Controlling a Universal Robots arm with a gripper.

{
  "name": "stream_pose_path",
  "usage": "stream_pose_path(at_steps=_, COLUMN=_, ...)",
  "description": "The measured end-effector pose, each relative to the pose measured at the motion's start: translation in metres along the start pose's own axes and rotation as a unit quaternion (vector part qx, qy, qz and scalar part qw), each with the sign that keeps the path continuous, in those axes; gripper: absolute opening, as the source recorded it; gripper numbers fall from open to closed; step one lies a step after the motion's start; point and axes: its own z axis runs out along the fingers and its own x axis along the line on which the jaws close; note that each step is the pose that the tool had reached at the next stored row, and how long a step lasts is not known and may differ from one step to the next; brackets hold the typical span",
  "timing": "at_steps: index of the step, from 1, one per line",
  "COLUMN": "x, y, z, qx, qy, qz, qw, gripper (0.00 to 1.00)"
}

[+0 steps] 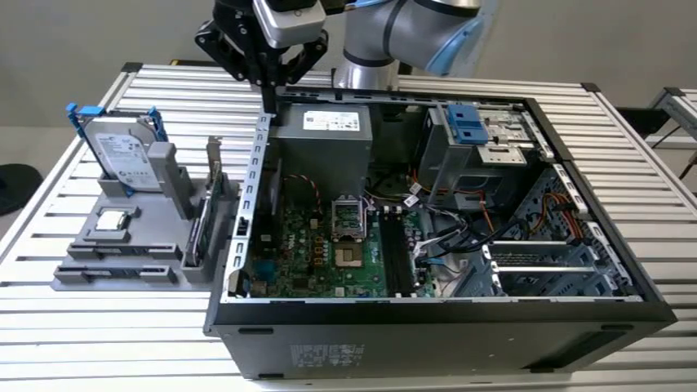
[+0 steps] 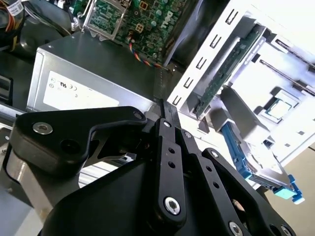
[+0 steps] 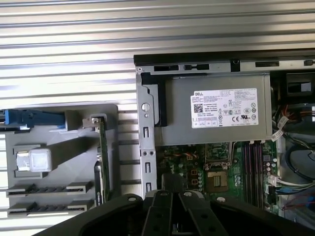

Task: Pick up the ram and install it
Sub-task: 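Reach for the ram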

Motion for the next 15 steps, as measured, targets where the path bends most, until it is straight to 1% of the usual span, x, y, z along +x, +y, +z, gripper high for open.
stream_pose_path(at_steps=10, x=0.0010, y=-0.0001, z=0.0000, qx=0.0001, qy=0.0010, qz=0.000, qw=1.0000, gripper=0.00)
stream_pose_path(at_steps=15, x=0.0066, y=-0.0005, z=-0.0002, qx=0.0001, qy=0.0010, qz=0.000, qw=1.0000, gripper=0.00)
